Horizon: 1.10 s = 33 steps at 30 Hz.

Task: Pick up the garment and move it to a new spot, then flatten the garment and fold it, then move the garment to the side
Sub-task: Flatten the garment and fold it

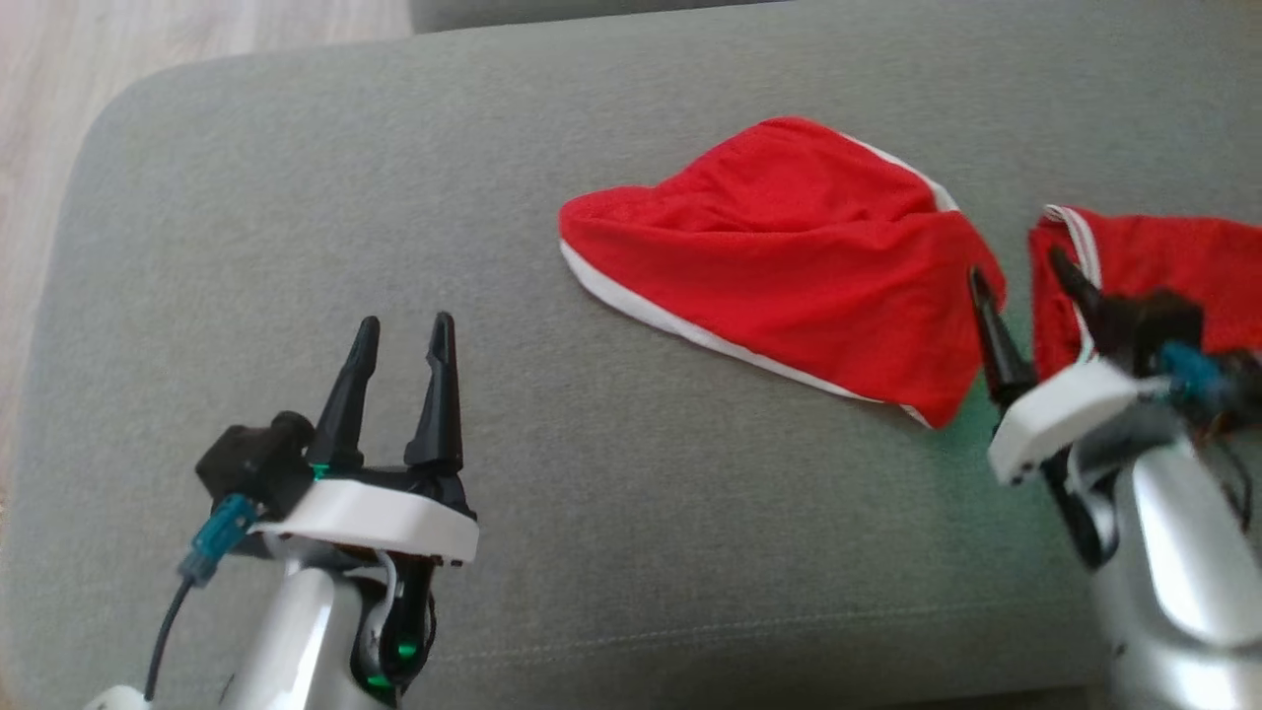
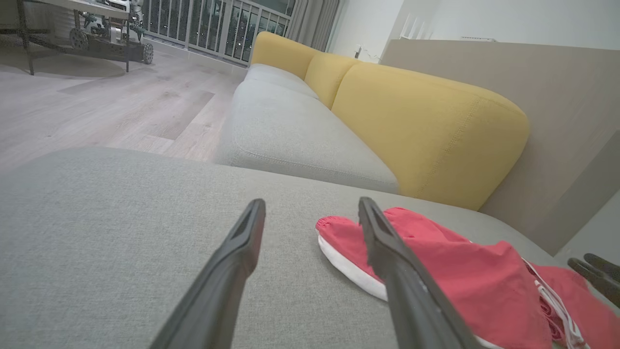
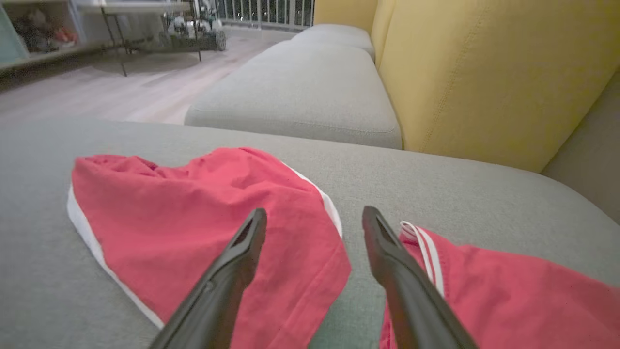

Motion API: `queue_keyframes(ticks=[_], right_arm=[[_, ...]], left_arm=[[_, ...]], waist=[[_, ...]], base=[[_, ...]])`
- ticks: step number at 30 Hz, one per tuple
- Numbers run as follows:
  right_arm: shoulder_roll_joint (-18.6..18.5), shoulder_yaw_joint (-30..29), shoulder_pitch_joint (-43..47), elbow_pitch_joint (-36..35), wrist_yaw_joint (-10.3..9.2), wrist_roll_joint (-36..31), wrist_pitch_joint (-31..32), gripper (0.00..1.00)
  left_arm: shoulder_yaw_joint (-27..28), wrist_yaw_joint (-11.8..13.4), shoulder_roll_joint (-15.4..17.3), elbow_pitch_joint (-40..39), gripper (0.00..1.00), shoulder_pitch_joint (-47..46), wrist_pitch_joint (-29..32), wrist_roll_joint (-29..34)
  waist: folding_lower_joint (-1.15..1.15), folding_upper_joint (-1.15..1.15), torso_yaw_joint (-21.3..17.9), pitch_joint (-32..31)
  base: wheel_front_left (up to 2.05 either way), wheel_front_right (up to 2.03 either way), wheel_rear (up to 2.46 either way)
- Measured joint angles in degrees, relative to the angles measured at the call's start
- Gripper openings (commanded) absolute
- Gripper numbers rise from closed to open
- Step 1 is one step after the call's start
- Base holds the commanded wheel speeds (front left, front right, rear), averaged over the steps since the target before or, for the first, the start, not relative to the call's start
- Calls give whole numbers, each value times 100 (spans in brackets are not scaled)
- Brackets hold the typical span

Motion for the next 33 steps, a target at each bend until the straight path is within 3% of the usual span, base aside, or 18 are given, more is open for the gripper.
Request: queue_keyframes(ticks=[9,11,14,22,33], right_arm=[[488,-113,1449,-1605,0,515,-369,100],[531,-89,1718,-1677,0,613,-457,100],[542,-4,2017,-1583,0,396,-581,100],[573,88,2077,-1116,0,597,-790,100],[572,155,1426,-79,0,530,-798,100]], left_arm=[[70,-7,1,-62,100,12,0,53],[78,-9,0,-54,100,12,0,54],[69,-49,1,-10,100,12,0,62],[27,-52,1,36,100,6,0,94],[5,-102,1,79,100,-99,0,152]], waist=[[0,0,-307,-45],[0,0,-346,-23],[0,0,-379,22],[0,0,-384,76],[0,0,-203,317]], base=[[0,0,0],[0,0,0],[0,0,0],[0,0,0],[0,0,0]])
